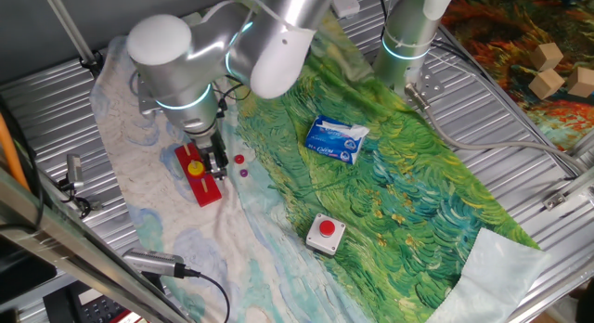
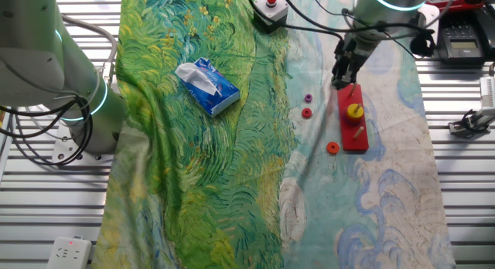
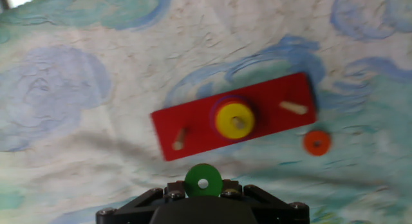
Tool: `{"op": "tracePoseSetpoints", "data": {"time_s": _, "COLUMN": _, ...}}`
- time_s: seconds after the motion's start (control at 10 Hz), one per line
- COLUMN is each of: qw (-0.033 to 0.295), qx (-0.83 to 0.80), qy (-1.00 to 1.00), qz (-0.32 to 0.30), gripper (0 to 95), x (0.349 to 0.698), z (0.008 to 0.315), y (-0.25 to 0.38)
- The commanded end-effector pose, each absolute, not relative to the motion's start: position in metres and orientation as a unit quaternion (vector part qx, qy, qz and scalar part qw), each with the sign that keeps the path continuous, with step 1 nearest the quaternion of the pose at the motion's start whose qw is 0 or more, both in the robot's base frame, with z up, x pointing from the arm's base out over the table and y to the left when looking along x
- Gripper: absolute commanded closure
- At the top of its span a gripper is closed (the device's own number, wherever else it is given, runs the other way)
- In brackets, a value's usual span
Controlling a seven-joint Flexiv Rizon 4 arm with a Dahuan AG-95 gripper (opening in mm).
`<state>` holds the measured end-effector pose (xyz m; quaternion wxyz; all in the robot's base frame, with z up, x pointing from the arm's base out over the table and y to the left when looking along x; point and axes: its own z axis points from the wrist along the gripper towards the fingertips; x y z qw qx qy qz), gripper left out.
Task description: Take out one Hanoi block and throw it aside
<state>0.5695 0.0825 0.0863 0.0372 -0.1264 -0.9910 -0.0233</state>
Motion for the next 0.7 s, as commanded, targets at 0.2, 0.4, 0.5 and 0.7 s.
{"op": "tracePoseSetpoints", "data": {"time_s": 0.2, "qw": 0.044, "qx": -0.119, "qy": -0.992, "qz": -0.018, "gripper": 95.0, "x": 0.5677, "z": 0.0850, "y": 0.0807}}
{"op": "tracePoseSetpoints", "data": {"time_s": 0.4, "qw": 0.043, "qx": -0.109, "qy": -0.993, "qz": -0.019, "gripper": 95.0, "x": 0.5636, "z": 0.0851, "y": 0.0762}}
{"op": "tracePoseSetpoints", "data": {"time_s": 0.5, "qw": 0.043, "qx": -0.107, "qy": -0.993, "qz": -0.017, "gripper": 95.0, "x": 0.5631, "z": 0.0854, "y": 0.0755}}
{"op": "tracePoseSetpoints", "data": {"time_s": 0.7, "qw": 0.043, "qx": -0.105, "qy": -0.993, "qz": -0.016, "gripper": 95.0, "x": 0.5630, "z": 0.0854, "y": 0.0754}}
